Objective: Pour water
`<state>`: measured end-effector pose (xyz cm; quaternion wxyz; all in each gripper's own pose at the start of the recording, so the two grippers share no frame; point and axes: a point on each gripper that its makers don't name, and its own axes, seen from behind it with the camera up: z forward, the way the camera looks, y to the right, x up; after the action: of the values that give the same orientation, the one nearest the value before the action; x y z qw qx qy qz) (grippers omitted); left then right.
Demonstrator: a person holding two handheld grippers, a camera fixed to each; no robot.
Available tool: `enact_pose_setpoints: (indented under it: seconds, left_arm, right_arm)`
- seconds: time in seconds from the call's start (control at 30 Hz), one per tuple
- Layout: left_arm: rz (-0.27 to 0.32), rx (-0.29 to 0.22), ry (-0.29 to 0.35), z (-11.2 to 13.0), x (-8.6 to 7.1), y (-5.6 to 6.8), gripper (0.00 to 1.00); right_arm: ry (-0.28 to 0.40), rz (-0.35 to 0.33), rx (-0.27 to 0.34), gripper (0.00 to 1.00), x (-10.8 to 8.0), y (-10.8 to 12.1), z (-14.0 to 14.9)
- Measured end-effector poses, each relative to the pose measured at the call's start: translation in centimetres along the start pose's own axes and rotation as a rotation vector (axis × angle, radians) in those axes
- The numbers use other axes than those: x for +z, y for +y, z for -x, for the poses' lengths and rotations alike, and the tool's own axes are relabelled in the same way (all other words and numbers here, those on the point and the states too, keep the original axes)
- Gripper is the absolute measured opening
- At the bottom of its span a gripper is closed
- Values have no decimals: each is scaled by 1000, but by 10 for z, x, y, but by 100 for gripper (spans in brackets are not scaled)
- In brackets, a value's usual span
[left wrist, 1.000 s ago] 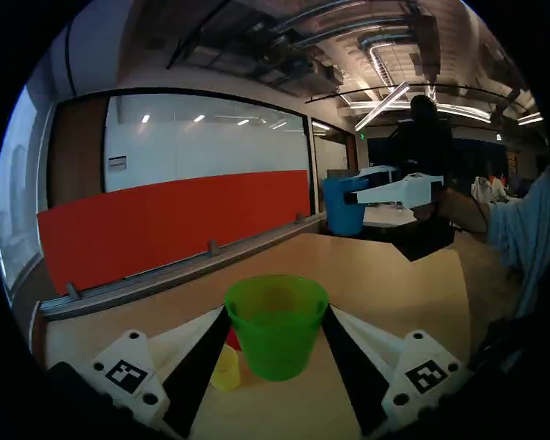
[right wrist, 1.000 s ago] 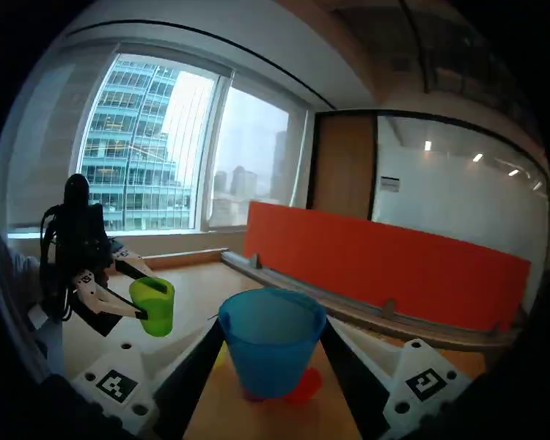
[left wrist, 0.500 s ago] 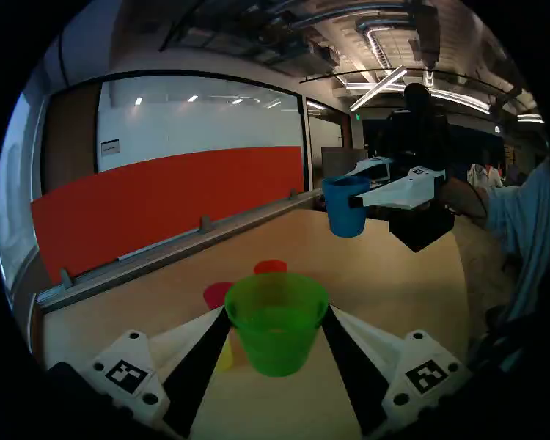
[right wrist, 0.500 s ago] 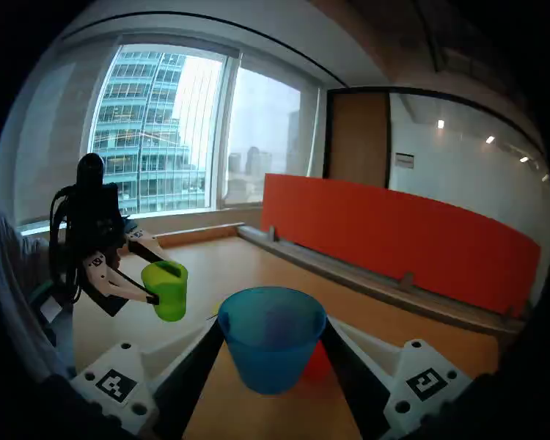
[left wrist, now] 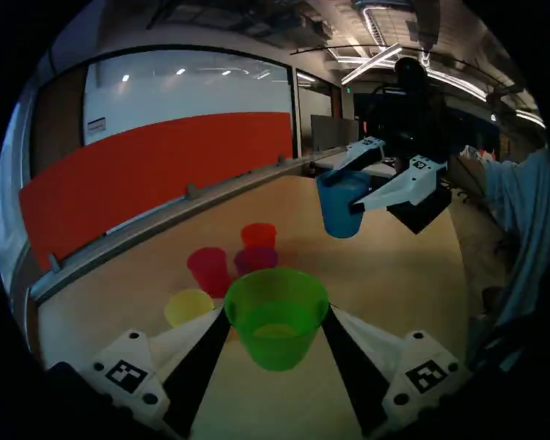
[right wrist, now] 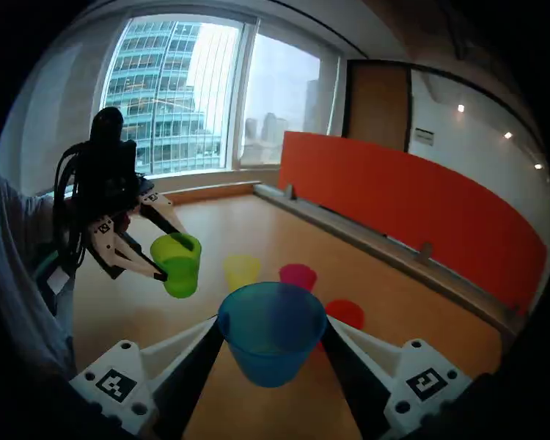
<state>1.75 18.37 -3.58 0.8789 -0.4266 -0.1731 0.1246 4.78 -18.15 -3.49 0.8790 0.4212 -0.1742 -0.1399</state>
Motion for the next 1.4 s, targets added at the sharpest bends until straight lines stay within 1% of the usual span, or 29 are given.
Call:
enact_pose_setpoints:
  seconds: [0.27, 0.4, 0.57, 0.87, 1.1, 1.4]
  left_arm:
    - [6, 32, -70, 20, 11, 1, 86]
    - [26, 39, -95, 28, 15, 4, 86]
    - [52, 50, -143, 42, 20, 9, 86]
    - [90, 69, -209, 63, 29, 14, 86]
    - [106, 85, -224, 69, 37, 16, 86]
    - [123, 84, -232, 75, 44, 18, 86]
  right_arm:
    - [-76, -40, 0, 93, 14, -13, 31]
    - [-106, -55, 8, 93, 21, -17, 45]
    - [-141, -71, 12, 93, 27, -21, 61]
    - [-201, -96, 5, 93, 36, -29, 89]
    - [-228, -95, -9, 93, 40, -30, 103]
    - [-243, -104, -1, 93, 45, -33, 111]
